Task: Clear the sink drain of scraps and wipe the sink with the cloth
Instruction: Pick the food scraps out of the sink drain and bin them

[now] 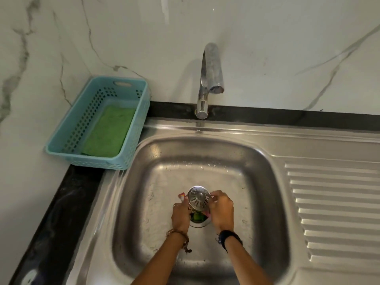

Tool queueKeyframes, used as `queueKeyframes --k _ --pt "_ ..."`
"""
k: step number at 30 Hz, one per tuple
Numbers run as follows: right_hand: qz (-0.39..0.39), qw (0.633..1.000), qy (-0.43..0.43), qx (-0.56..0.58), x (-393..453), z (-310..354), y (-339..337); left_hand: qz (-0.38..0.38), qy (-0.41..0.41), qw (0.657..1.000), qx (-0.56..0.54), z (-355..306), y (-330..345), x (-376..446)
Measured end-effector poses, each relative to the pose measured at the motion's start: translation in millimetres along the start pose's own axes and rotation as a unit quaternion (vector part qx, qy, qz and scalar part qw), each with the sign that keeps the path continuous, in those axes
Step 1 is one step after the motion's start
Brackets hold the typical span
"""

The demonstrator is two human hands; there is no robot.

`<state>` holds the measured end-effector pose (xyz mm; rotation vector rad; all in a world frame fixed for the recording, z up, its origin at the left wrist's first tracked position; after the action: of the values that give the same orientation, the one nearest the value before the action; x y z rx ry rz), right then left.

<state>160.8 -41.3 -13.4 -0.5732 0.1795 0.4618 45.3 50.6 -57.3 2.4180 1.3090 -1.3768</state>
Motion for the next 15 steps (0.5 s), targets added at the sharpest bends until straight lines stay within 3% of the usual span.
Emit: queueKeyframes --k 3,6,13,15 --pt "-0.038 0.992 -0.072 0.092 -17 32 -33 0.084 -0.030 0.982 -0.166 -18 -1 -24" --pt "-0.040 0.978 -0.130 0.161 -36 54 -63 0.160 0.023 0.966 -0.201 -43 -6 -48" --pt "-0.001 0.908 -0.045 0.416 -47 49 -119 0.218 0.099 0.945 -0.222 -80 9 -86" --pt "0.008 0.900 -0.039 0.435 -40 47 -145 0.237 0.128 0.943 -0.193 -100 30 -96"
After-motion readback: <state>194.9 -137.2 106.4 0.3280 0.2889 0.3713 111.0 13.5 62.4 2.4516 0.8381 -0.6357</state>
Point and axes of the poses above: each hand's wrist, its own x-axis towards the middle knuckle, its own y-axis out of the palm, z = x × y, the point moved 7 cm from there along x, towards the middle knuckle, and after that the axes turned 10 degrees about x, right-handed, at the moved point
